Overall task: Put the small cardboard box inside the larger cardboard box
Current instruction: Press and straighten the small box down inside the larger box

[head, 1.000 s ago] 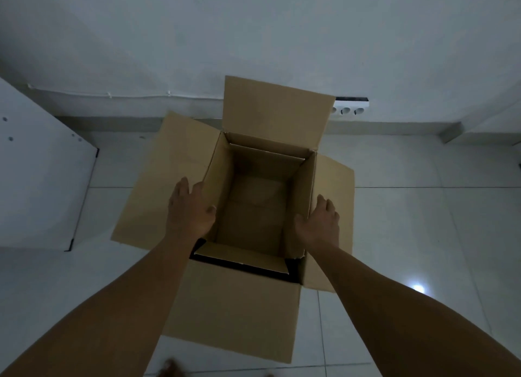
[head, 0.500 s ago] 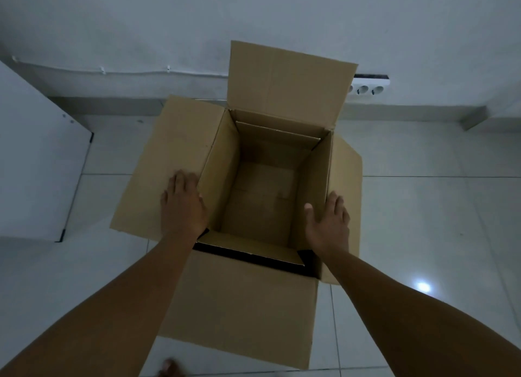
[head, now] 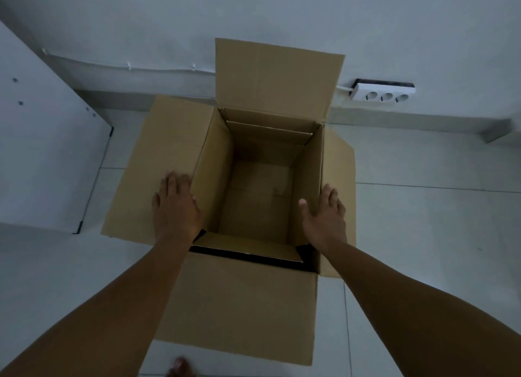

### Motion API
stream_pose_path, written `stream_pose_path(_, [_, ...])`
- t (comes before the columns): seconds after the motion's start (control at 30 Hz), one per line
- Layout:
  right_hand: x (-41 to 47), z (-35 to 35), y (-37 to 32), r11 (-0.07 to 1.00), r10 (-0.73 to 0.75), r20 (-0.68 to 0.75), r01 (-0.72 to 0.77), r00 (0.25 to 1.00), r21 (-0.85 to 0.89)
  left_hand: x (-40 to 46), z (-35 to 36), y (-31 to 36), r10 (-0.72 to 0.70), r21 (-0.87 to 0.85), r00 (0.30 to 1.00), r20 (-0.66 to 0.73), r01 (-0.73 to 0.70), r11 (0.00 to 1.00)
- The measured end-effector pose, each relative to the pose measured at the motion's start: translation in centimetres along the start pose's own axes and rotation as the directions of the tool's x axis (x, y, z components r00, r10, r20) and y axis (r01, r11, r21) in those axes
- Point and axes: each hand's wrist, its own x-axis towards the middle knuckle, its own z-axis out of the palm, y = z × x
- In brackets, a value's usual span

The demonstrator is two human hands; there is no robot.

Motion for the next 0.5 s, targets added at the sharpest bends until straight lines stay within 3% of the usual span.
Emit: stream_pose_path(0.5, [0.4,4.3,-7.7,0.999,-0.035,0.045,0.036,0.998,-0.023,3.4,-2.7,-7.6,-0.054,-0.010,0.998,0.008,0.054,0.998])
